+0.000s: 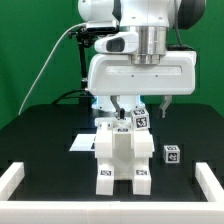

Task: Assemble chair

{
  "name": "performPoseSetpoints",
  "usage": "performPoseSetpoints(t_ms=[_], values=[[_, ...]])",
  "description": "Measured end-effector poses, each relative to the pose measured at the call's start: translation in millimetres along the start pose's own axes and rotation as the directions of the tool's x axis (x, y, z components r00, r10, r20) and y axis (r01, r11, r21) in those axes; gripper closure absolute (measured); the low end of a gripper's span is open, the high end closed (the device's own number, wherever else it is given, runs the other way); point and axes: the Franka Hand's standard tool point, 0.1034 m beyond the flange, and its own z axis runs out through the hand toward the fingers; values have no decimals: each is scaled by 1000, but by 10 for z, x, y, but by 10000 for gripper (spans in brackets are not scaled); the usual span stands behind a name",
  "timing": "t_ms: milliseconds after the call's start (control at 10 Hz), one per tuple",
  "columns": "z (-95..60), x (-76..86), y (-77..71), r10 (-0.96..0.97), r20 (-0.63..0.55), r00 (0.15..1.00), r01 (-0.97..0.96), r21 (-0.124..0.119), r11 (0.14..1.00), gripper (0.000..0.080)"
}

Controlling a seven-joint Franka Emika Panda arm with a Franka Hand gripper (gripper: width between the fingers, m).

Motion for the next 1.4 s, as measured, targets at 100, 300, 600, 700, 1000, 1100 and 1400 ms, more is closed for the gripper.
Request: performPoseSetpoints(t_ms=[100, 300, 600, 700, 1000, 1100, 1400], values=[[0, 0, 0, 0, 0, 1000, 0, 0, 1000, 151], [-19, -26, -2, 32, 50, 998, -33, 22, 999, 151], [-27, -1, 6, 45, 58, 997, -47, 30, 998, 177], [-27, -1, 6, 45, 58, 997, -47, 30, 998, 177], [-27, -1, 6, 45, 58, 997, -47, 30, 998, 516], [-27, -1, 6, 50, 58, 997, -52, 30, 998, 516], [-27, 0, 3, 118, 60, 991, -120, 27, 992, 516]])
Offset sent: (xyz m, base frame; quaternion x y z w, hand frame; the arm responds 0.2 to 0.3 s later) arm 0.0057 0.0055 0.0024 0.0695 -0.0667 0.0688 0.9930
